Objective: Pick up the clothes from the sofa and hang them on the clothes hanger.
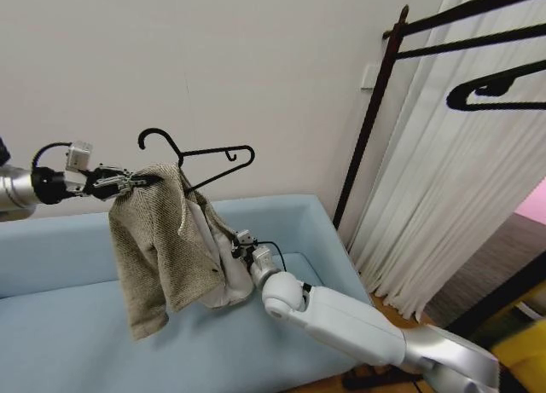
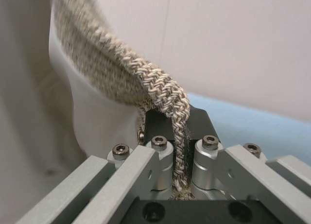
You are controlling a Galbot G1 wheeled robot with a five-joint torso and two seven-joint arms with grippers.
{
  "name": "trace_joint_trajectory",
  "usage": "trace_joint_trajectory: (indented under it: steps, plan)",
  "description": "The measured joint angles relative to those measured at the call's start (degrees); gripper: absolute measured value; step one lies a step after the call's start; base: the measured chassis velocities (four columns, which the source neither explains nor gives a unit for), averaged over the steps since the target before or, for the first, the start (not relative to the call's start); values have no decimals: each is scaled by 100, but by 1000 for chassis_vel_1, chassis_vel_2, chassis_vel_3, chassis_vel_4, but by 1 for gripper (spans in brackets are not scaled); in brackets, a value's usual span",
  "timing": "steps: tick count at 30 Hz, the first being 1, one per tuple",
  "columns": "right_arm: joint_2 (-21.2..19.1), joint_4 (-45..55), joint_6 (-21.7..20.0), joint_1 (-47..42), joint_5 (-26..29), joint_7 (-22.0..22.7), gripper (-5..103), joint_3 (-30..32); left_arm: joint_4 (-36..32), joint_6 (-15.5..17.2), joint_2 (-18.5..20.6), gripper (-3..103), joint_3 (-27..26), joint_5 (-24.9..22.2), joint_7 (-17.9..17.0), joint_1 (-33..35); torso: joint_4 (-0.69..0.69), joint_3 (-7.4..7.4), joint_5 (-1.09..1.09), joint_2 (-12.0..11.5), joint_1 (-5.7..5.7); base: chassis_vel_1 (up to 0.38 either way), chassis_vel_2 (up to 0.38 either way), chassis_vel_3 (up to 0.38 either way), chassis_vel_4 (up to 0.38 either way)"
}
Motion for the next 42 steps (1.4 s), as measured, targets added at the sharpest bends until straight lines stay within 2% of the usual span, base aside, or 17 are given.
trace_joint_trajectory:
  steps: [7,14,21,24,26,27,30,31,36,42]
  plan:
    - [-290,34,76,456,195,-18,3,264,-35,-2,-33,4,1,19,18,-3,0,0,1,0,0,0,0,0,0]
    - [-402,-149,0,1035,615,-112,3,651,-63,1,-175,4,1,179,305,-23,1,0,1,0,0,0,0,0,0]
    - [-546,-265,-110,1529,664,-402,3,890,-122,253,-280,4,-8,574,447,-51,1,0,0,0,0,0,0,0,0]
    - [-718,-221,-162,1724,692,-526,3,944,-193,362,-340,4,-8,800,241,-48,0,0,0,0,0,0,0,0,0]
    - [-800,-152,-189,1799,696,-551,3,962,-290,414,-375,4,3,939,-63,-26,0,0,0,0,0,0,0,0,0]
    - [-800,-152,-189,1799,696,-551,3,962,-290,414,-375,4,3,939,-63,-26,0,0,0,0,0,0,0,0,0]
    - [-881,33,-272,1915,728,-572,3,951,-568,507,-438,4,52,1032,-778,9,0,0,0,0,0,0,0,0,0]
    - [-881,33,-272,1915,728,-572,3,951,-568,507,-438,4,52,1032,-778,9,0,0,0,0,0,0,0,0,0]
    - [-883,147,-302,2058,760,-575,3,847,-808,737,-464,4,91,1190,-1442,44,1,0,0,0,0,0,0,0,0]
    - [-841,181,-312,2155,752,-578,3,740,-905,859,-495,4,104,1374,-1560,65,0,0,0,0,0,0,0,0,0]
